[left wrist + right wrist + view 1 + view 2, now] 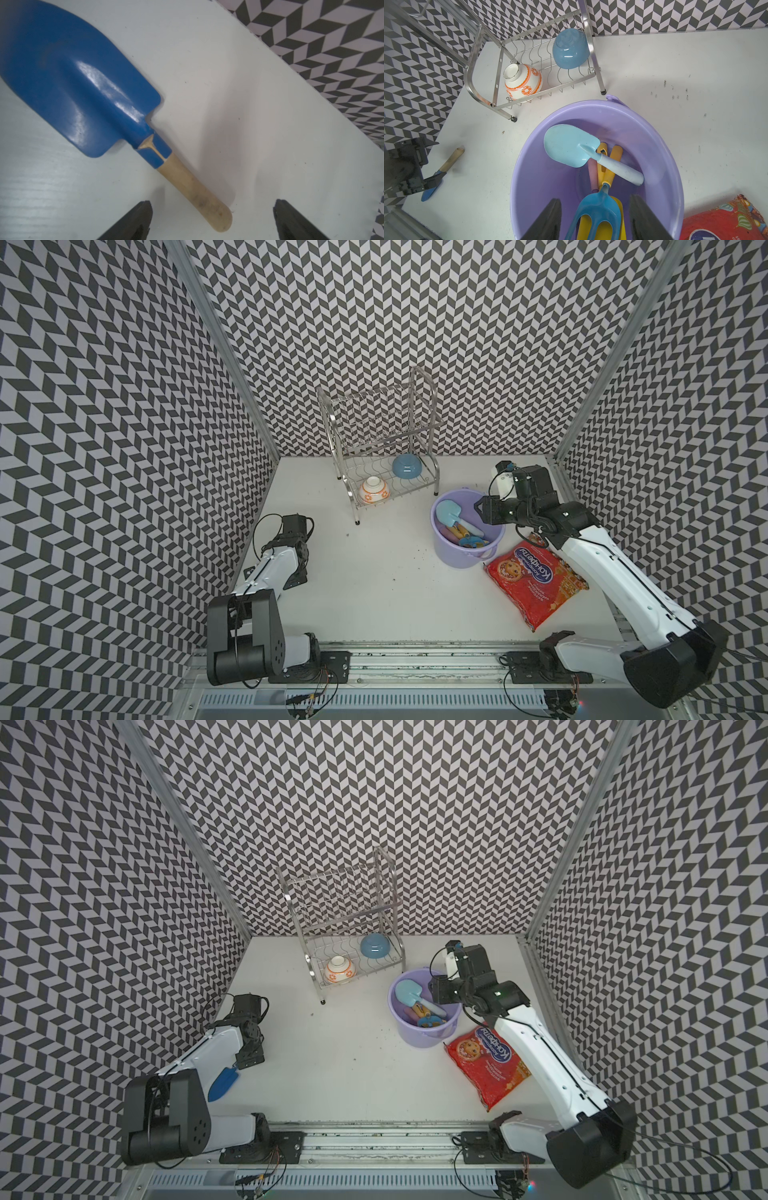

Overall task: Organize the gardening tools
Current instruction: Place the gardening tool in the container, then pick up the gardening tool from the center of the board.

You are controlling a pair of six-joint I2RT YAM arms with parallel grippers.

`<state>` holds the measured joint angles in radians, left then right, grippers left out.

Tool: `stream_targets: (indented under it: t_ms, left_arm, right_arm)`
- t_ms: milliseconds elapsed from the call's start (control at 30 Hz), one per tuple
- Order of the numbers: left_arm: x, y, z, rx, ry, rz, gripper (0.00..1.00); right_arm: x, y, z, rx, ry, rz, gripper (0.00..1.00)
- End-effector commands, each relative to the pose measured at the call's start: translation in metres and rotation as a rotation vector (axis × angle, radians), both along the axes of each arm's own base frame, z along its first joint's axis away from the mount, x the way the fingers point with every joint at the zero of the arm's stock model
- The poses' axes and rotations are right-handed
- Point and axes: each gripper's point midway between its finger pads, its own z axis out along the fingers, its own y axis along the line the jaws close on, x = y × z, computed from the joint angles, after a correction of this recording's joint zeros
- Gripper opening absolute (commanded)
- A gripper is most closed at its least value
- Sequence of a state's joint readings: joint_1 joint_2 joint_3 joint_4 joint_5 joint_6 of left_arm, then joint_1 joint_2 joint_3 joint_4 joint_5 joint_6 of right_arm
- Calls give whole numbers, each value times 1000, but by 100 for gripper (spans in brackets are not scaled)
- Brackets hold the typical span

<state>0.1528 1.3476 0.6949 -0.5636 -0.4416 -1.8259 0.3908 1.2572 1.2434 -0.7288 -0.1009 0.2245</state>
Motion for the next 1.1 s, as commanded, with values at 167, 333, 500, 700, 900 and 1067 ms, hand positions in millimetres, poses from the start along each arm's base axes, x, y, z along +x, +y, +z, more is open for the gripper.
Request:
stream_targets:
  t_ms: [167,333,500,700,900,1067]
  left_arm:
    - [-12,19,-11,-39,-35,137,94]
    - [-21,29,-21,-65,-20,209,94]
    - [-24,30,-36,-124,-4,253,85]
    - [-25,16,-57,-217,29,254,63]
    - [-32,9,-67,-247,45,265,31]
    - [-31,4,-71,-276,36,264,15]
  right_arm:
    - [1,4,7,25,-32,5,55]
    - [1,3,10,26,-40,-4,55]
    - [1,2,16,34,-57,-11,53]
    - [2,1,27,52,-90,-26,50]
    - [0,-6,47,76,-153,-60,49]
    - [-4,-12,62,97,-199,-87,49]
